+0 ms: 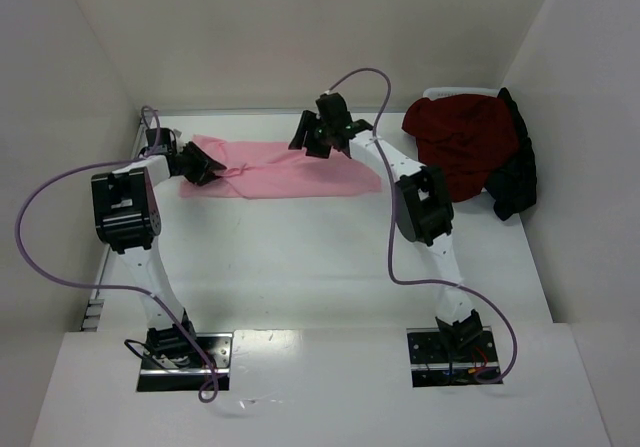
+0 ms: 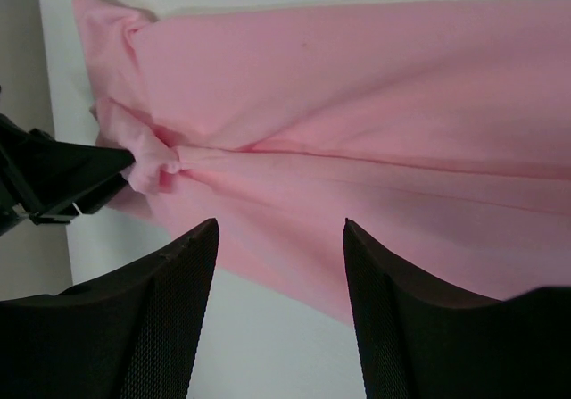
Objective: Fold and stack the t-shirts
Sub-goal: Fold the other side of the tshirt into a rectangle
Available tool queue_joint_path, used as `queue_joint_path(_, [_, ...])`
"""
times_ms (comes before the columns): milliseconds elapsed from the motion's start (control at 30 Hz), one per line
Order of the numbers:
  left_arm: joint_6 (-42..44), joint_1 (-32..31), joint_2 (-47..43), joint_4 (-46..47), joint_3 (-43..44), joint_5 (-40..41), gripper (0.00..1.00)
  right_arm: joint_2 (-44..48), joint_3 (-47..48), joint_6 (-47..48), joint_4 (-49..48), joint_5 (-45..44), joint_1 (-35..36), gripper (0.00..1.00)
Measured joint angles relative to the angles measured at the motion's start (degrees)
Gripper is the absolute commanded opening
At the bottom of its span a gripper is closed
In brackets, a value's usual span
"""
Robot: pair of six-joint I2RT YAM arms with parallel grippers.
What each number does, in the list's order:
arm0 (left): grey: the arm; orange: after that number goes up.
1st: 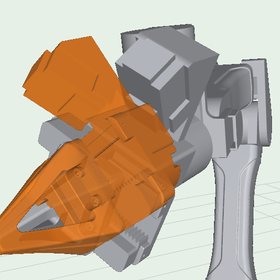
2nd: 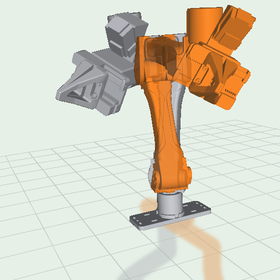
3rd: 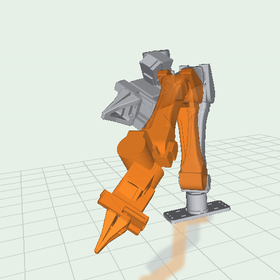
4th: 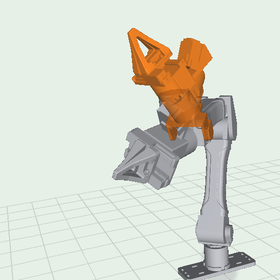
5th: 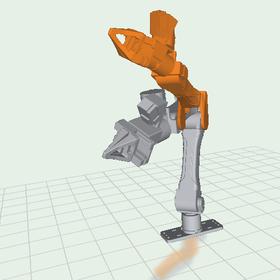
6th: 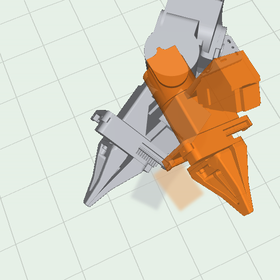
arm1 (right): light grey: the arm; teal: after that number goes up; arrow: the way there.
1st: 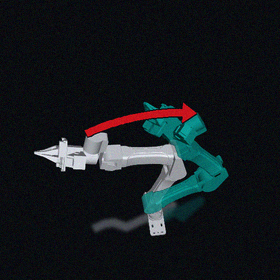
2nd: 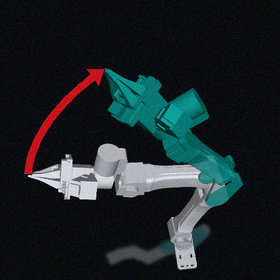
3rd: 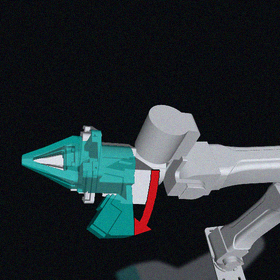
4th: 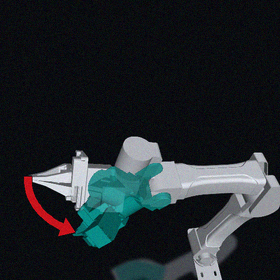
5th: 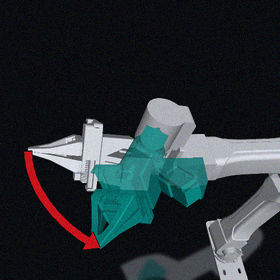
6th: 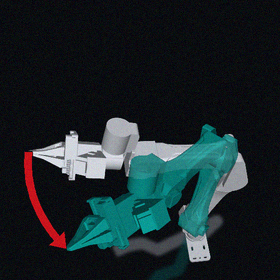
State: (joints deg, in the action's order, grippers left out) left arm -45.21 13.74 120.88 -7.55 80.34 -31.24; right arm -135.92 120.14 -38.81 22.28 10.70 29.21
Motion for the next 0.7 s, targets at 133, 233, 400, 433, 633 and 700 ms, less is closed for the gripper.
queue_joint_path(133, [-2.5,-0.1,1.6,2.3,1.8,-1.3,0.32,3.1,-5.7,0.1,-0.6,-1.5,-0.2,0.64])
queue_joint_path(233, [-4.2,-0.2,2.6,3.0,4.0,-2.0,0.30,4.8,-8.7,0.0,-1.3,-2.2,-0.5,0.64])
queue_joint_path(400, [-7.1,-0.9,4.8,4.8,10.3,-2.6,0.58,6.4,-12.0,-0.3,-2.4,-2.7,-1.2,0.64])
queue_joint_path(433, [-7.7,-1.1,5.5,5.4,11.8,-2.8,0.65,6.4,-12.4,-0.3,-2.6,-2.8,-1.4,0.64])
queue_joint_path(633, [-10.4,-2.0,8.4,7.1,15.8,-2.0,0.94,7.3,-15.8,-0.5,-3.9,-3.2,-2.9,0.64])
queue_joint_path(700, [-10.3,-2.2,8.4,6.4,16.0,-1.6,0.97,8.0,-16.9,-0.2,-4.0,-3.6,-3.4,0.67])
